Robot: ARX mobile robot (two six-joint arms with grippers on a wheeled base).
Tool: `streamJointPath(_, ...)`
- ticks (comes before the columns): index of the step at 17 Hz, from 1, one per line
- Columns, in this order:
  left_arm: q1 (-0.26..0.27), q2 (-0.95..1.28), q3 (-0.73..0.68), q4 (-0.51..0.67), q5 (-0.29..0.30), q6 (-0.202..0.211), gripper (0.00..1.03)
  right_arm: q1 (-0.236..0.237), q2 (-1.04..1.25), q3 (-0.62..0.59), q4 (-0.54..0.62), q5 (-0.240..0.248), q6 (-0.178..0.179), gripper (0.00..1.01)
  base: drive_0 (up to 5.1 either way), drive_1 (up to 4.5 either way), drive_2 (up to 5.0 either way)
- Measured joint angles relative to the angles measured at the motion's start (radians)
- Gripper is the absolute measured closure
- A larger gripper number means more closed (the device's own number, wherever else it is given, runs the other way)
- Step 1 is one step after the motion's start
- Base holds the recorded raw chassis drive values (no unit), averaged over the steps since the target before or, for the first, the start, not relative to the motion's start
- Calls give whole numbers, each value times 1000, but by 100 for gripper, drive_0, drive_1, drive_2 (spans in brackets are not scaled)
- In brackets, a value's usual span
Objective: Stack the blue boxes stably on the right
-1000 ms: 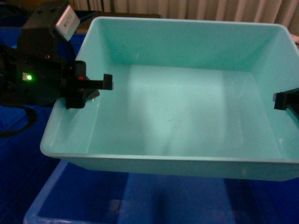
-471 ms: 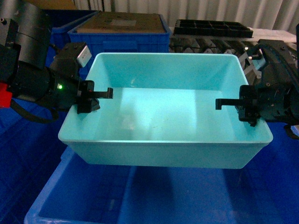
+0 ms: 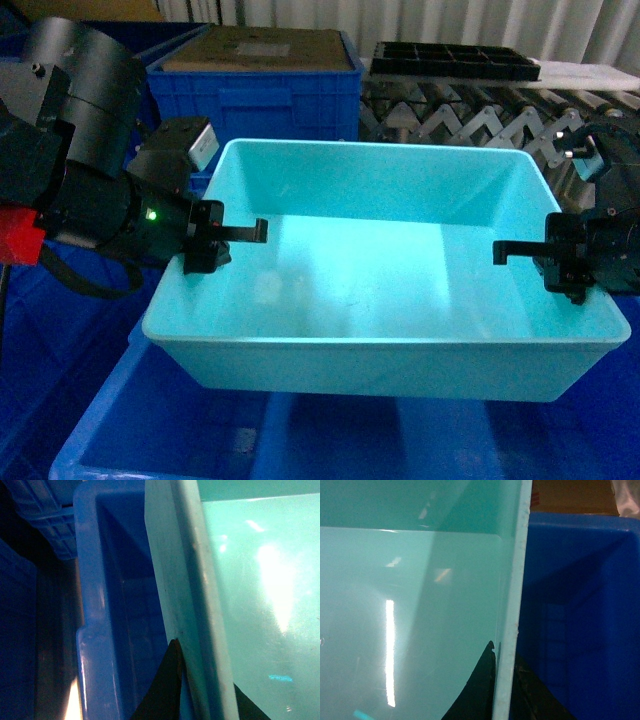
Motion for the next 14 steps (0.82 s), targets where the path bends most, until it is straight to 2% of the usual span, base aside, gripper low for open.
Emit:
streamJointPath(4,-11,-11,-56,19,-4,-29,97,0,0,-33,5,-1,-14,94,0,0,0)
streamJointPath(14,-39,-15,-104,36,-26,-53,97,-7,-5,-111,48,-5,-15,94,0,0,0)
